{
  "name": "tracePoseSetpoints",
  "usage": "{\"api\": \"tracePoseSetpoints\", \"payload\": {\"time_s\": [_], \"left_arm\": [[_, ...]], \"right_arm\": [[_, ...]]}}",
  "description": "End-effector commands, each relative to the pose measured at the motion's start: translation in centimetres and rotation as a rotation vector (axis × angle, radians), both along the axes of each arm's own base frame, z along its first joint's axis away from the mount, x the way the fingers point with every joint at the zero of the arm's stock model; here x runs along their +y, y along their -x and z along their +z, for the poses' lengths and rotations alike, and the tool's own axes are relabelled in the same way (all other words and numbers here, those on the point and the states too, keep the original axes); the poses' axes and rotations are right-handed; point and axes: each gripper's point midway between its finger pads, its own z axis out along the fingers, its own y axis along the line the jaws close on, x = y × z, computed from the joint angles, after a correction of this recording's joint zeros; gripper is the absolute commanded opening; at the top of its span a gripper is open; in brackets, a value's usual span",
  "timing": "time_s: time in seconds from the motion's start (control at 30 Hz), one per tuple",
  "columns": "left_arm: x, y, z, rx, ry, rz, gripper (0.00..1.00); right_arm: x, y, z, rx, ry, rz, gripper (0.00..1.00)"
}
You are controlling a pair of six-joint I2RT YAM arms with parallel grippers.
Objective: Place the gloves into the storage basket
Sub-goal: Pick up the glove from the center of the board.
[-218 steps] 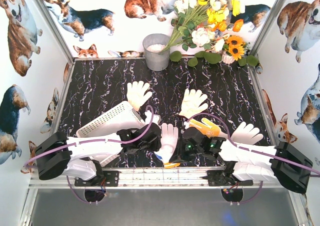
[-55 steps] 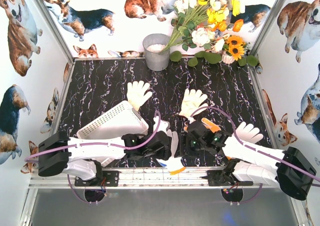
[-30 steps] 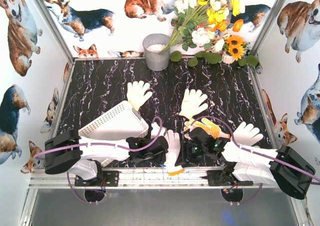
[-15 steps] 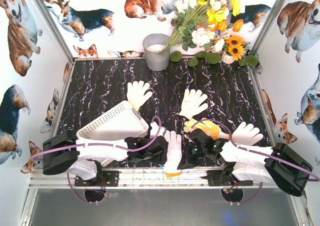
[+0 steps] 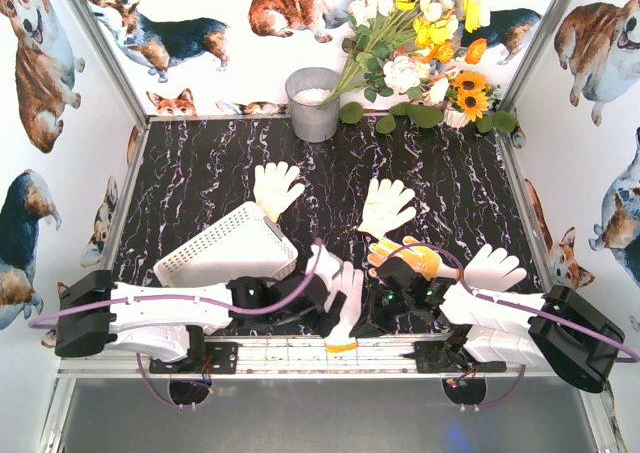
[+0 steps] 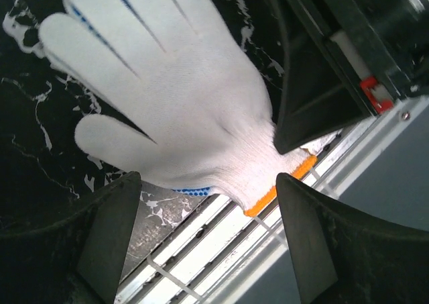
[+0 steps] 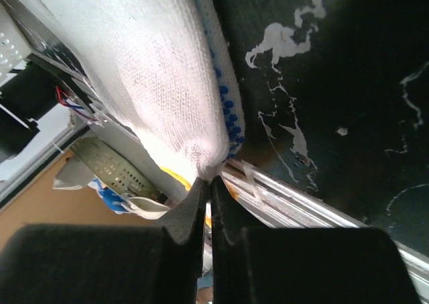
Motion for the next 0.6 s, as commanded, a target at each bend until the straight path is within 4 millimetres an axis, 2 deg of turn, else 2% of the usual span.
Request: {"api": "tracePoseSetpoints", "payload": {"time_s": [0.0, 0.2, 0.43, 0.57], "left_arm": [[-1.1, 0.6, 0.9, -0.176, -0.068, -0.168, 0.76], [-2.4, 3.0, 1.1, -0.282, -0.064, -0.253, 0.77], [-3.0, 3.8, 0.3, -0.355, -0.083, -0.289, 0.86], [-3.9, 3.7, -0.3, -0.382, -0.094, -0.313, 0.90]], "right_arm": [[1.7, -1.3, 2.3, 0.025, -0.060, -0.069, 0.00], [1.5, -2.7, 3.2, 0.046, -0.074, -0.204, 0.00], [0.9, -4.0, 4.7, 0.066, -0.113, -0.346, 0.00], [0.5, -4.2, 4.7, 0.089, -0.125, -0.393, 0.00]]}}
